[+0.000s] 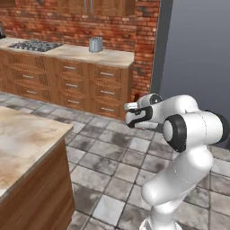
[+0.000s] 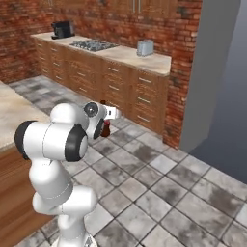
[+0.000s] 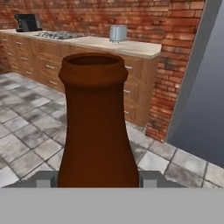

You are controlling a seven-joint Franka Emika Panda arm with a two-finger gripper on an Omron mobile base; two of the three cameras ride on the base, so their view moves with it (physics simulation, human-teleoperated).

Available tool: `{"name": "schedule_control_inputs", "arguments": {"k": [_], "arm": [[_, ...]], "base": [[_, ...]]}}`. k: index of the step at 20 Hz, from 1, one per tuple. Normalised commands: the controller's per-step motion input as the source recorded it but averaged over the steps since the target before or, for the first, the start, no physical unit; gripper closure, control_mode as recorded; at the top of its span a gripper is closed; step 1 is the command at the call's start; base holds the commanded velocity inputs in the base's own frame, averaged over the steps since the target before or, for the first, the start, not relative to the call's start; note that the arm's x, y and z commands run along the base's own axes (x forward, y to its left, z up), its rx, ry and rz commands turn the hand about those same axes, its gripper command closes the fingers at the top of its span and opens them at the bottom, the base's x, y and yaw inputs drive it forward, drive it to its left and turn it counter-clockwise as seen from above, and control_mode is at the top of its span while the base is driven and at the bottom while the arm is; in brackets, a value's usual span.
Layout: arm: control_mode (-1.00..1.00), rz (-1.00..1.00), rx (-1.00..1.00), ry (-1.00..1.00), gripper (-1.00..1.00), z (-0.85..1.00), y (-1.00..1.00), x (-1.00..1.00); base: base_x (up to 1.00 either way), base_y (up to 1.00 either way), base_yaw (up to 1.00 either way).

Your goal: Place the large bottle from the dining counter next to the other large bottle outside the sink, and place the small bottle from the dining counter next to the other small bottle inside the sink.

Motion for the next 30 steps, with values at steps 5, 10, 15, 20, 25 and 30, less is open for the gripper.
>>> {"name": "schedule_control_inputs", "arguments": {"k": [5,10,15,20,25,30], "arm": [[1.0,0.0,0.0,0.0,1.0,0.0,0.0,0.0],[1.0,0.0,0.0,0.0,1.0,0.0,0.0,0.0],[1.0,0.0,0.0,0.0,1.0,0.0,0.0,0.0],[1.0,0.0,0.0,0.0,1.0,0.0,0.0,0.0],[1.0,0.0,0.0,0.0,1.0,0.0,0.0,0.0],[1.0,0.0,0.0,0.0,1.0,0.0,0.0,0.0]], "base": [[1.0,-0.71,0.41],[1.0,-0.72,0.41],[1.0,-0.62,0.41],[1.0,-0.57,0.43],[1.0,-0.43,0.41],[1.0,-0.14,0.23]]}}
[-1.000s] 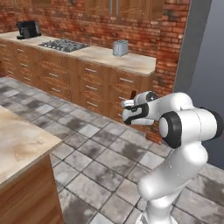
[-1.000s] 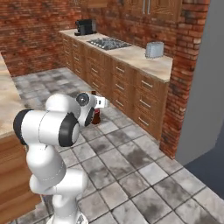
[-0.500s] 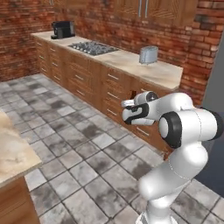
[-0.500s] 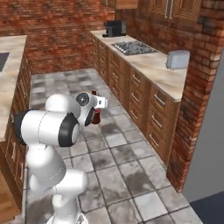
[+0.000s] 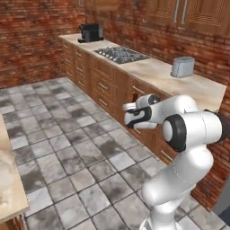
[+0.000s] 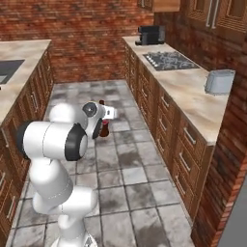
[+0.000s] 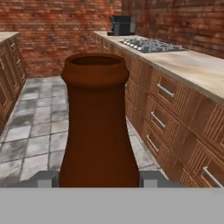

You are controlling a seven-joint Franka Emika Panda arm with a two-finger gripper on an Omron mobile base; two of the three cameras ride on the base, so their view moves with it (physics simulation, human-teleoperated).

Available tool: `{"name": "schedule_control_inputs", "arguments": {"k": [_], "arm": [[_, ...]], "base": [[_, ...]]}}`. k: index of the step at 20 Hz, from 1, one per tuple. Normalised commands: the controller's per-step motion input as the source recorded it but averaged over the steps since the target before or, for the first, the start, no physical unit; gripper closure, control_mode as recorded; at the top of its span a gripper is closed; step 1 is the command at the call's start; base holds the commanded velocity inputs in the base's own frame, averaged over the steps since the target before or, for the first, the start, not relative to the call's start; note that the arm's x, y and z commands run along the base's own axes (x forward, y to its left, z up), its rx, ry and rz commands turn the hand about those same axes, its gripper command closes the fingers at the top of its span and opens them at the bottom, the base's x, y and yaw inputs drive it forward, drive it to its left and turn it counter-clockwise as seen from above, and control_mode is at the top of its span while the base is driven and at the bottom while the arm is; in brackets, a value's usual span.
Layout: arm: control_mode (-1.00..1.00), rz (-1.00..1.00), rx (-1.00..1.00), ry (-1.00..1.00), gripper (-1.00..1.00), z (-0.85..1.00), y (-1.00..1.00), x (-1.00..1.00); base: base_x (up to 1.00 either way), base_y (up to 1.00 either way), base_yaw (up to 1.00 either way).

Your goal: Place the large bottle from the dining counter next to the other large bottle outside the sink, and place the small bottle from the dining counter next to the other small bottle inside the sink.

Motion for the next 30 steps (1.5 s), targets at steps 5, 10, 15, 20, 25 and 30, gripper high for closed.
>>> {"name": "schedule_control_inputs", "arguments": {"k": [5,10,15,20,25,30], "arm": [[1.0,0.0,0.0,0.0,1.0,0.0,0.0,0.0],[1.0,0.0,0.0,0.0,1.0,0.0,0.0,0.0],[1.0,0.0,0.0,0.0,1.0,0.0,0.0,0.0],[1.0,0.0,0.0,0.0,1.0,0.0,0.0,0.0],[1.0,0.0,0.0,0.0,1.0,0.0,0.0,0.0],[1.0,0.0,0.0,0.0,1.0,0.0,0.0,0.0]], "base": [[1.0,-0.02,0.18],[1.0,0.0,0.31],[1.0,-0.01,0.46],[1.0,-0.26,0.5],[0.97,-0.55,0.47],[0.79,-0.53,0.48]]}}
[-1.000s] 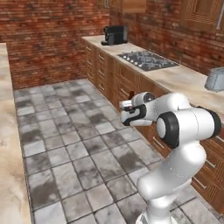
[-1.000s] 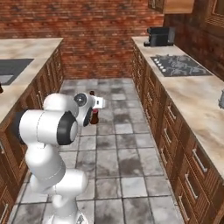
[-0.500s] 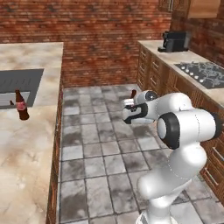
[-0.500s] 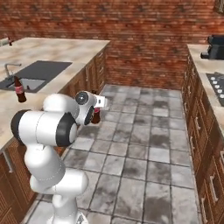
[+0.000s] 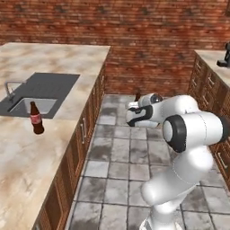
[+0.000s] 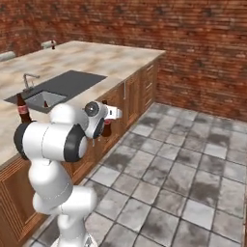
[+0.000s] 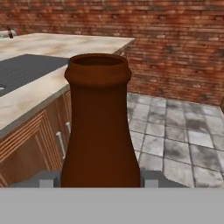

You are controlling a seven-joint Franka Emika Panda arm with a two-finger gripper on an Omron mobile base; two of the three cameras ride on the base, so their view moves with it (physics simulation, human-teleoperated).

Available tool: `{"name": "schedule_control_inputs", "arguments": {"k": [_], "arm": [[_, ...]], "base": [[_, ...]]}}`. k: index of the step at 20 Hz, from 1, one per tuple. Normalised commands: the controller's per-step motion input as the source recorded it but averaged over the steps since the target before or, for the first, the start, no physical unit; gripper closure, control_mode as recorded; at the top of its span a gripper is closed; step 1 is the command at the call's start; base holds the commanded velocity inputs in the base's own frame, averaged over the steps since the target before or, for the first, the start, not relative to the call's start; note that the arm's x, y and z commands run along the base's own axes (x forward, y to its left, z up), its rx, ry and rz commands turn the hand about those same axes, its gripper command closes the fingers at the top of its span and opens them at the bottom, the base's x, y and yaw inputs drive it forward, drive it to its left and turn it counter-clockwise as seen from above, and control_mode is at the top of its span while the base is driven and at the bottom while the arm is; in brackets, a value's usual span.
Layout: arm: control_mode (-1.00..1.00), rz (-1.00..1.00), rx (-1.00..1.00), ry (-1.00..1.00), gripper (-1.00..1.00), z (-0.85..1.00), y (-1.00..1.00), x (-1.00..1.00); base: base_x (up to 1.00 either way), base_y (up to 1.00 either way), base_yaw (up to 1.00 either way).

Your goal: Place the large bottle from the dining counter next to the other large bottle outside the sink, and place the small bottle from the dining counter next to the other small bottle inside the sink.

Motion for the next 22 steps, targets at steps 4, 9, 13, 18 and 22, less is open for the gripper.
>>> {"name": "schedule_control_inputs", "arguments": {"k": [4,9,13,18,22], "arm": [[1.0,0.0,0.0,0.0,1.0,0.0,0.0,0.0],[1.0,0.0,0.0,0.0,1.0,0.0,0.0,0.0],[1.0,0.0,0.0,0.0,1.0,0.0,0.0,0.0],[1.0,0.0,0.0,0.0,1.0,0.0,0.0,0.0],[1.0,0.0,0.0,0.0,1.0,0.0,0.0,0.0]], "base": [[0.6,-0.31,0.51],[0.49,-0.16,0.54],[0.3,-0.09,0.55],[0.26,-0.09,0.55],[0.4,-0.13,0.54]]}}
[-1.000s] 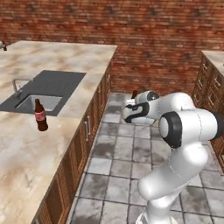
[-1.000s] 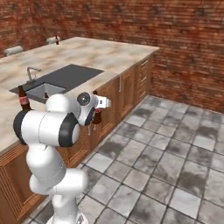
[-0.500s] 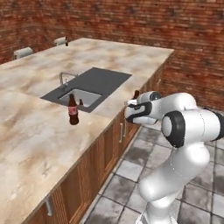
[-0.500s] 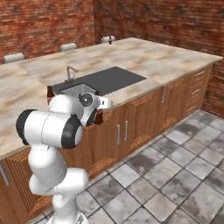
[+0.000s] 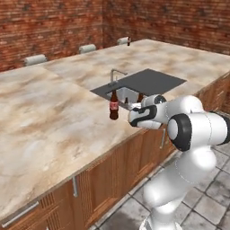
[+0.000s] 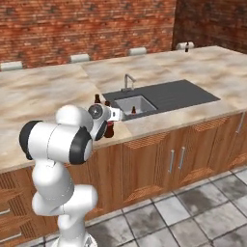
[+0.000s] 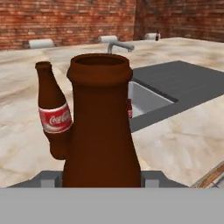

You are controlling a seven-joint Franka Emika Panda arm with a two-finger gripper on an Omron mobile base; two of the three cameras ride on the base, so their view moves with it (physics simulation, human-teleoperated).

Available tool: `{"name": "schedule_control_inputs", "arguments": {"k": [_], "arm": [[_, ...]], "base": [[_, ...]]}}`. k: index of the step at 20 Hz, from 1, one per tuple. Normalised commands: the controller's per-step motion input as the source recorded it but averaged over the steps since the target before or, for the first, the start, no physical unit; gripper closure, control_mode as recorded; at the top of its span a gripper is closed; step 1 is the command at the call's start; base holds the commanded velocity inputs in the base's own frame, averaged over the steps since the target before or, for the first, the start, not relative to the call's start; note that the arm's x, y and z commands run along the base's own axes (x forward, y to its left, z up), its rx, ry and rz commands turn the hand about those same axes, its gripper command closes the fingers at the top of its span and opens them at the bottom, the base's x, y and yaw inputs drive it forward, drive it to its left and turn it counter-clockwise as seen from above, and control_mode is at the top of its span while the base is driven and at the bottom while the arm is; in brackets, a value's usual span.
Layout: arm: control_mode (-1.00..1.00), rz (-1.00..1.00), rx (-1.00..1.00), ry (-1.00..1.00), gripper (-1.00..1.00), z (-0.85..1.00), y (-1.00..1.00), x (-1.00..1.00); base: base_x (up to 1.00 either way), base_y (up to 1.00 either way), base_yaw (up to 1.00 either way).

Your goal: Place the large bottle from the dining counter next to the other large bottle outside the sink, and place the small bottle from the dining counter next to the other small bottle inside the sink.

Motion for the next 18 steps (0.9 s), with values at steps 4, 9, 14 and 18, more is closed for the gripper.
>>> {"name": "schedule_control_inputs", "arguments": {"k": [4,9,14,18], "arm": [[1.0,0.0,0.0,0.0,1.0,0.0,0.0,0.0],[1.0,0.0,0.0,0.0,1.0,0.0,0.0,0.0],[1.0,0.0,0.0,0.0,1.0,0.0,0.0,0.0],[1.0,0.0,0.0,0.0,1.0,0.0,0.0,0.0]], "base": [[0.34,-0.11,0.5],[0.04,-0.22,0.35],[0.0,-0.66,0.19],[0.0,-0.95,0.14]]}}
